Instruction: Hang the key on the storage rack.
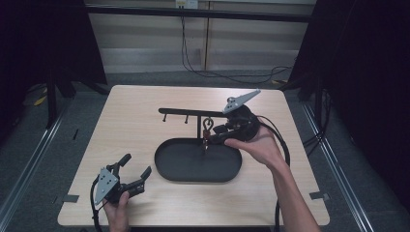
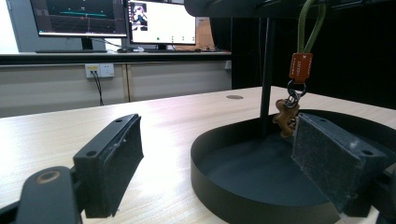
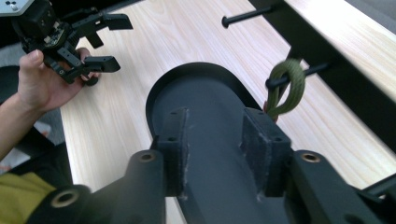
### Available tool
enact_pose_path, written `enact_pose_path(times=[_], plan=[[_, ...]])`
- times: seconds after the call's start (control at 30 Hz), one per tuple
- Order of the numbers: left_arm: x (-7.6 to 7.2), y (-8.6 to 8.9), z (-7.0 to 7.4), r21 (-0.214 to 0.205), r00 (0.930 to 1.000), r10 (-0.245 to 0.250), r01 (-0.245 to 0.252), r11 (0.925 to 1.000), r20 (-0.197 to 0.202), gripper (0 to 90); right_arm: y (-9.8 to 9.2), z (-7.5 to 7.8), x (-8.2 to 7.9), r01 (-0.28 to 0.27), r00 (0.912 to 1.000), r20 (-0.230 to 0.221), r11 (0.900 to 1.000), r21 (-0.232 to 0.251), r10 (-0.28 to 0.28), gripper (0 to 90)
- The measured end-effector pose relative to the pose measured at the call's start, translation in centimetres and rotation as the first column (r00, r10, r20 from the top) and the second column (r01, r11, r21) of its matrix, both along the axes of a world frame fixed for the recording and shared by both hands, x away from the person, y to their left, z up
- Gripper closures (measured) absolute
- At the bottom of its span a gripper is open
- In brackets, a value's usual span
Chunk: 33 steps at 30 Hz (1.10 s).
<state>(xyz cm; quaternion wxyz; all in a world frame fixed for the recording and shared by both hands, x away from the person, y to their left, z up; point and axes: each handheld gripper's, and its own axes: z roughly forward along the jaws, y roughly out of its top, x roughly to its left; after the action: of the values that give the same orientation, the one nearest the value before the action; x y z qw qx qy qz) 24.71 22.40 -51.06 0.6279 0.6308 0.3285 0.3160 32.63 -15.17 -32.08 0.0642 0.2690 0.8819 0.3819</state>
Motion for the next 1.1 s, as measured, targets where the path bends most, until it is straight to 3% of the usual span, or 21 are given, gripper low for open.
enact_pose_path(times=[0.13,0.4,0.47,0.7,0.77,0.9,1.0,1.03,1.1], plan=[[0.0,0.0,0.0,-0.001,1.0000,0.000,0.000,1.0000,0.000,15.9,-0.4,-1.8,-1.0,0.027,0.9993,0.023,0.9976,0.063,-0.029,53.8],[0.0,0.0,0.0,0.006,1.0000,0.002,-0.002,1.0000,0.001,15.9,-1.3,-4.5,-2.2,0.091,0.9921,0.075,0.9883,0.123,-0.100,47.0],[0.0,0.1,0.0,0.008,1.0000,0.001,-0.001,1.0000,0.000,15.9,-1.7,-5.2,-2.6,0.108,0.9903,0.070,0.9824,0.152,-0.120,45.6],[0.0,0.1,0.0,0.006,1.0000,0.000,0.000,1.0000,0.000,15.9,-2.7,-7.9,-4.0,0.151,0.9784,0.101,0.9577,0.245,-0.181,39.9],[0.0,0.0,0.0,-0.001,1.0000,0.001,-0.001,1.0000,0.001,15.9,-3.0,-8.5,-4.5,0.154,0.9707,0.137,0.9489,0.275,-0.198,38.5],[0.0,0.0,0.0,0.004,1.0000,0.002,-0.002,1.0000,0.001,15.9,-4.1,-9.7,-5.0,0.170,0.9615,0.153,0.9313,0.322,-0.229,33.4],[0.0,0.0,0.0,-0.002,1.0000,0.001,-0.001,1.0000,0.000,15.9,-5.0,-10.8,-5.5,0.196,0.9491,0.160,0.9065,0.374,-0.271,28.9],[0.0,0.0,0.0,-0.001,1.0000,0.001,-0.001,1.0000,-0.002,15.9,-5.2,-11.1,-5.6,0.196,0.9480,0.162,0.9029,0.383,-0.274,28.3],[0.0,0.0,0.0,0.001,1.0000,0.001,-0.001,1.0000,-0.001,15.9,-5.7,-11.9,-5.9,0.193,0.9510,0.141,0.8845,0.425,-0.275,28.4]])
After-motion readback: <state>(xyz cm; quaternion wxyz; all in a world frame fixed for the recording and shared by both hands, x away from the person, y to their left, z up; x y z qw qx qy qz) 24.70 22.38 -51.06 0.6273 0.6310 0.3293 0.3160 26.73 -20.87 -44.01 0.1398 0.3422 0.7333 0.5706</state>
